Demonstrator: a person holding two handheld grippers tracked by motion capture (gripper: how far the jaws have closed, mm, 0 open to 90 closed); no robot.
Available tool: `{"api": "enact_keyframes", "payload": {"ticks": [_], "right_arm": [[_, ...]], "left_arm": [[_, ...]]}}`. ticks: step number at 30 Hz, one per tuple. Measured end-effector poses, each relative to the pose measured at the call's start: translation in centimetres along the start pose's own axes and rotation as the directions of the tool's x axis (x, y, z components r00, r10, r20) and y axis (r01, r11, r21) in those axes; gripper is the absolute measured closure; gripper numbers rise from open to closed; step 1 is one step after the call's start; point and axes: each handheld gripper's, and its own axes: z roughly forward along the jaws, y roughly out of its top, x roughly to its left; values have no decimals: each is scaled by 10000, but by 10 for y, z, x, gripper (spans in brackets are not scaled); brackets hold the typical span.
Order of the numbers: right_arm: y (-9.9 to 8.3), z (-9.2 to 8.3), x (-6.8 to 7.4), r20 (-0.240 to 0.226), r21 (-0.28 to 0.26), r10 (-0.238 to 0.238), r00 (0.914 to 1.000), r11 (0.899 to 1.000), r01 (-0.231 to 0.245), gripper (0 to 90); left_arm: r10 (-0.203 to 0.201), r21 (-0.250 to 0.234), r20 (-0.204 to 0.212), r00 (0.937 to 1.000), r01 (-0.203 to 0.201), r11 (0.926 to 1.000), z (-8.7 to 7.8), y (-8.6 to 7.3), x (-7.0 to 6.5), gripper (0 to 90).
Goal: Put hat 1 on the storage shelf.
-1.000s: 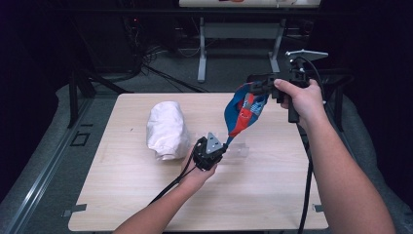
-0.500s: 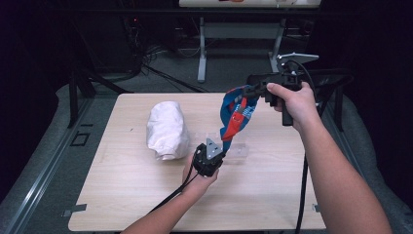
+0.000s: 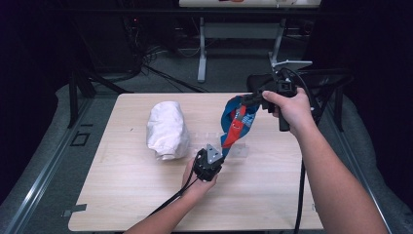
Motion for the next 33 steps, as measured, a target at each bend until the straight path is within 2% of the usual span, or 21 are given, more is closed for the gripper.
{"api": "enact_keyframes", "payload": {"ticks": [2,4,6,8,10,14,16,18,20,24,26,30,32,33], "right_arm": [[-1,-1,-3,44,-71,78,10000,9999,-78,773],[-2,-3,-4,376,-206,117,9992,9997,-109,765],[-3,-5,-6,526,-350,122,9985,9993,-104,733],[-5,-8,-7,603,-530,47,9982,9986,-15,707],[-7,-12,-7,890,-765,-105,9960,9969,173,683],[-13,-18,-6,1337,-864,-350,9904,9952,469,644],[-18,-20,-6,1800,-934,-587,9819,9927,765,628],[-25,-19,-5,2405,-898,-972,9658,9885,1218,617],[-32,-18,-5,2821,-873,-1298,9505,9832,1602,609],[-46,-13,-8,3182,-760,-1498,9361,9802,1827,599],[-51,-11,-10,3331,-727,-1635,9286,9775,1982,596],[-60,-5,-12,3315,-631,-1674,9285,9780,1989,589],[-64,-3,-13,3328,-590,-1721,9272,9775,2026,588],[-66,-2,-13,3275,-592,-1714,9292,9778,2012,589]], "left_arm": [[21,-61,20,10000,-21,10000,-4,-2,3,793],[30,-142,64,10000,-30,9999,-9,-4,7,740],[-61,-261,98,9999,63,9996,-15,-7,11,718],[-128,-151,195,9997,131,9998,-22,-10,16,691],[-148,-189,256,9996,153,9997,-28,-15,20,680],[-199,8,311,9993,199,9998,-40,-25,28,666],[-196,13,286,9994,196,9998,-46,-30,30,664],[-149,69,360,9992,147,9999,-53,-33,34,652],[-170,100,403,9990,166,9998,-60,-35,37,638],[-434,198,562,9975,423,9989,-73,-42,46,612],[-416,290,568,9975,400,9988,-81,-46,51,606],[-477,440,372,9982,460,9980,-94,-56,64,594],[-586,448,265,9979,574,9973,-101,-60,72,586],[-702,440,234,9973,691,9966,-105,-63,77,582]]}}
